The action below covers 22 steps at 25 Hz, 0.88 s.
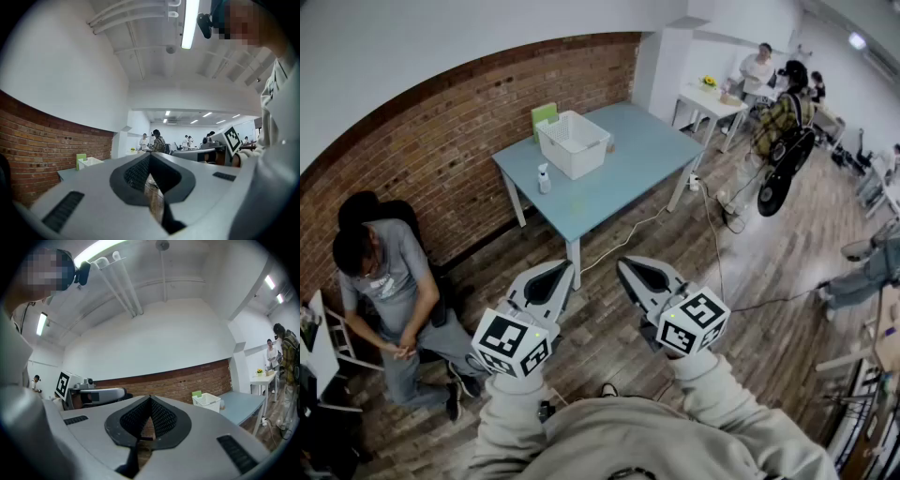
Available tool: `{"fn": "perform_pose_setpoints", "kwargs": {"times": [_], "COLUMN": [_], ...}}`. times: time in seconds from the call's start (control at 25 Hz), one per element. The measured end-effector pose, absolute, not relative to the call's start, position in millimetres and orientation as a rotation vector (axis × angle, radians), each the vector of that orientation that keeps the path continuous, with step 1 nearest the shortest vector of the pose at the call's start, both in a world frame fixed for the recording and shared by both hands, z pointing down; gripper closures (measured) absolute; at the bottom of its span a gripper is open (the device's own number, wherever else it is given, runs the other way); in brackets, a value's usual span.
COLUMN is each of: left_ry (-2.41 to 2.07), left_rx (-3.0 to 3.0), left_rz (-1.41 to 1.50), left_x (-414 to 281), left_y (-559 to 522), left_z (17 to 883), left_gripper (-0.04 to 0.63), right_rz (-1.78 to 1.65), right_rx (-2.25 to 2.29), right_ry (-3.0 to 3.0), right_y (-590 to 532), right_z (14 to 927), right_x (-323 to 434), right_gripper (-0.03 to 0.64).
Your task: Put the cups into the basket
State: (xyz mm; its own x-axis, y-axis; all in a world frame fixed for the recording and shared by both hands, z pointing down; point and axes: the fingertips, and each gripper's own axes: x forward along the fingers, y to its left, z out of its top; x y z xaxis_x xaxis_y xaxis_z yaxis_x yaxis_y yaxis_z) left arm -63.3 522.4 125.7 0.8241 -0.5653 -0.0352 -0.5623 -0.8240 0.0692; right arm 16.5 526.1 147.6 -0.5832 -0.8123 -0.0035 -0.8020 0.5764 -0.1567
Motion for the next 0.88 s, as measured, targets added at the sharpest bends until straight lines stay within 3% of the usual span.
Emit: {"fn": "perform_pose_setpoints", "kwargs": {"times": [0.88], "left_ry": [-0.891], "left_rx": [2.857], "left_rz": [-0.225], "left_x": [-68], "left_y": [517], "left_z": [129], "left_gripper": [0.597], "right_rz": [-0.264], "right_rx": [-1.266], "right_ry": [2.778], "right_y": [531], "right_z": [161], "right_x": [22], "right_gripper": [0.606]}}
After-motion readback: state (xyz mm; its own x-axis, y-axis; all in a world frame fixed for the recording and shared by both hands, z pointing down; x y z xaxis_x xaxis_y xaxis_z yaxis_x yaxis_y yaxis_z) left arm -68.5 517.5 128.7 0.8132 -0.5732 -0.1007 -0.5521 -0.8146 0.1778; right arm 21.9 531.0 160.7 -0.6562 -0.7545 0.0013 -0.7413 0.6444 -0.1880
